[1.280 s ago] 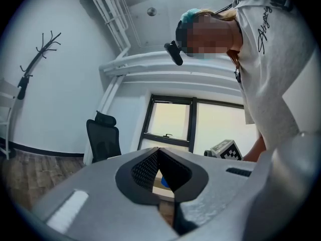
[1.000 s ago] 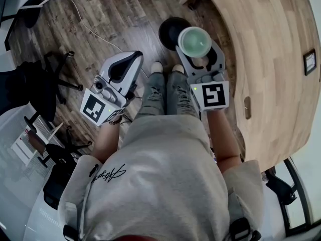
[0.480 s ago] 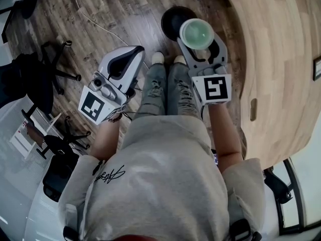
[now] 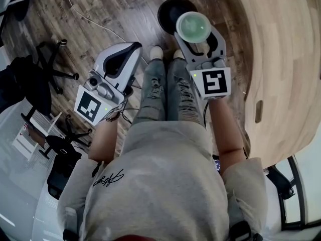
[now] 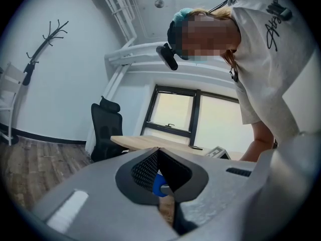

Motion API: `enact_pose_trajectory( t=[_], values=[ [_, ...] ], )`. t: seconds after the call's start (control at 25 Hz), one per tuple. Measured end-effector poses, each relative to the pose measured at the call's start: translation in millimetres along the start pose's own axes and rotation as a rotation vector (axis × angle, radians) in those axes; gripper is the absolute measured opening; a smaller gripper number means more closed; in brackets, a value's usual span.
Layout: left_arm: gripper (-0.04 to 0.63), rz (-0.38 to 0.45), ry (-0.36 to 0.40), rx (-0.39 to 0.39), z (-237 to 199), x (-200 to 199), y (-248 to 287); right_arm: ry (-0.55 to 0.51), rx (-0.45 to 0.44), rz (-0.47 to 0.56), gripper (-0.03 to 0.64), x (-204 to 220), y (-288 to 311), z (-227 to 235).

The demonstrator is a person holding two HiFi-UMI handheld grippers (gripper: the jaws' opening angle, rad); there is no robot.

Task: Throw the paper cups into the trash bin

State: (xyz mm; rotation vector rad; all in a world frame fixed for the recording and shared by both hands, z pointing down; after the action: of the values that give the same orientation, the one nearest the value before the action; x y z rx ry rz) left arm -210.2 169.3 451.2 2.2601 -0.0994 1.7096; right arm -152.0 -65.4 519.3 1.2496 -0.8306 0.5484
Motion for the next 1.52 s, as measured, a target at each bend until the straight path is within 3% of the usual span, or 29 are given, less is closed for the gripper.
enact_pose_trajectory(
  t=[0.6, 1.04, 1.24, 1.52],
  values=[
    [0.003, -0.02, -0.057, -0.031, -20.2, 43.5, 21.0, -0.002, -0.008, -0.066, 0.288, 44.9, 35.4, 8.4],
    [0.003, -0.054, -0.065, -0.002, -29.3, 72.3, 26.0, -0.013, 0.0, -0.129, 0.288, 83.5, 67.0, 9.1],
    [0.003, -0.07, -0.062, 0.01, -31.3, 83.0, 27.0, 0.008, 0.004, -0.091, 0.288, 104.8, 81.5, 9.4],
    [0.003, -0.052, -0.113, 0.003, -36.4, 101.6, 30.1, 0.04, 0.005, -0.115, 0.288, 131.4, 101.5, 19.9]
  ],
)
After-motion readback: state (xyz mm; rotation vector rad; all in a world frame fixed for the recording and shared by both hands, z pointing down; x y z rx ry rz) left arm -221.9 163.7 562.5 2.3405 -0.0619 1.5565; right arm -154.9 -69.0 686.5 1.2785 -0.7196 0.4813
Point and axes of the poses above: the fingertips, and each gripper's own axes: y forward along the fingers, z to its right, x out of its underside, the point moved 10 cm from there along -y, backward along the fingers, and after that the axes turned 12 degrees about -z, right-handed, at the moved point
